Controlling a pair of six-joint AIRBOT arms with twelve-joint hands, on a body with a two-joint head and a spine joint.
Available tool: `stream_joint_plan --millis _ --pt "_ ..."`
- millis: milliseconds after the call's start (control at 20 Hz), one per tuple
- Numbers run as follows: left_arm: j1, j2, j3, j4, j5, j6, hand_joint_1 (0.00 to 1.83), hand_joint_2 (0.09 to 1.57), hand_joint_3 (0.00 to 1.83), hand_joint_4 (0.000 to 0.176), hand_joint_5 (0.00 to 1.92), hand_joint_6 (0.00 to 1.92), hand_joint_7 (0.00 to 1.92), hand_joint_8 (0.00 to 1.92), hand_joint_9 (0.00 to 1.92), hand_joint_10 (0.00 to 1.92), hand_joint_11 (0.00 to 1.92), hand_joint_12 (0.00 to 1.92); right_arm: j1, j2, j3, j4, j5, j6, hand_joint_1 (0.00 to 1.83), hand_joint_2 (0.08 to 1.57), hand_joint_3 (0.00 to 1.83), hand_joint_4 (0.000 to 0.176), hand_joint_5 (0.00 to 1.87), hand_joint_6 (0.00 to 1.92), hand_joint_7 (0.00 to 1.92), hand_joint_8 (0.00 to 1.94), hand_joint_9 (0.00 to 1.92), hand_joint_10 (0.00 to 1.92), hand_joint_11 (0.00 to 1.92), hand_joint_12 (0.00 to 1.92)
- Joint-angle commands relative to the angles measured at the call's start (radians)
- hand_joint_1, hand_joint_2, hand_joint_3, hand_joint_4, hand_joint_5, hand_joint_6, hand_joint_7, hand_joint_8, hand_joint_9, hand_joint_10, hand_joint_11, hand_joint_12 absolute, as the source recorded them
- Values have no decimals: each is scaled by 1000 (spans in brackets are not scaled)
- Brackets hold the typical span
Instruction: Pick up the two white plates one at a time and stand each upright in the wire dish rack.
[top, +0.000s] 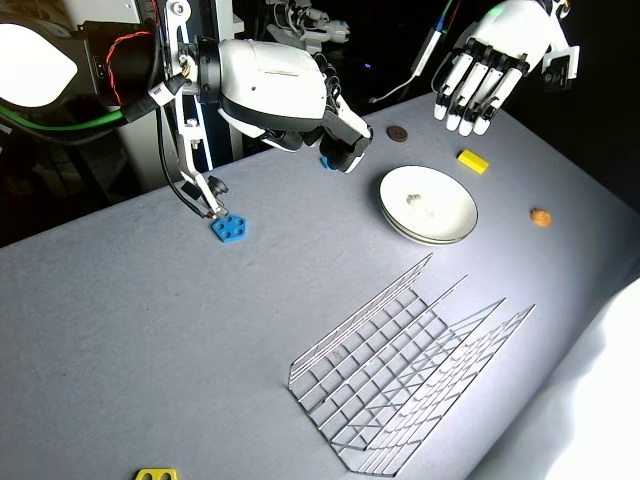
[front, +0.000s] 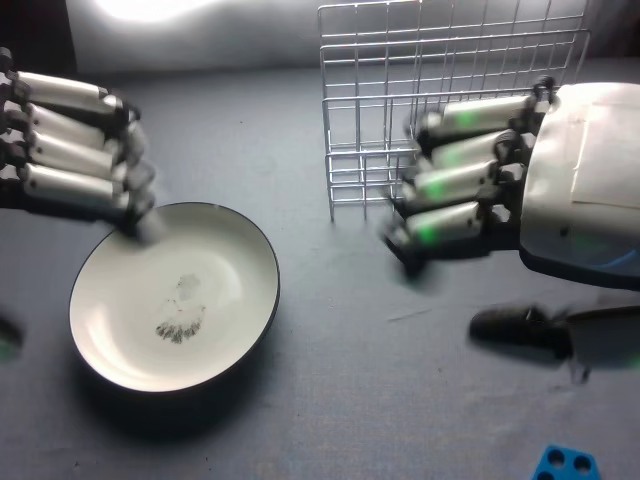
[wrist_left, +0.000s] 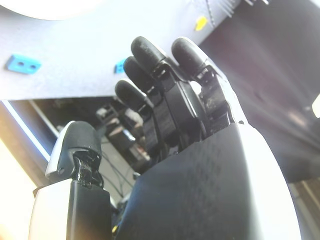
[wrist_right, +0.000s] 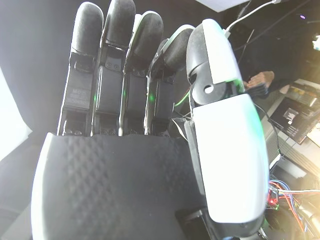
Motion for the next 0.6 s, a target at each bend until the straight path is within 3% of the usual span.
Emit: stream_joint_plan --millis 0,350,500,550 --pt "-10 3 2 -94 -42 -1 0 1020 205 0 9 0 0 0 0 0 0 0 10 2 -4 32 113 4 0 1257 24 0 0 0 0 0 0 0 0 0" --pt "-39 -5 -3 -60 -35 -18 0 1053 141 0 19 1 0 0 0 0 0 0 5 -26 2 33 46 -13 0 1271 23 0 0 0 0 0 0 0 0 0" --pt "-34 -9 14 -28 -41 -17 0 1053 107 0 38 11 12 4 6 2 5 2 -39 -53 13 170 149 -177 2 1285 24 0 13 5 0 0 0 0 0 0" --pt "-26 -12 28 -27 -44 -17 0 1049 103 0 23 4 2 0 0 0 0 0 -55 -60 18 185 184 -188 0 1286 22 0 4 1 0 0 0 0 0 0"
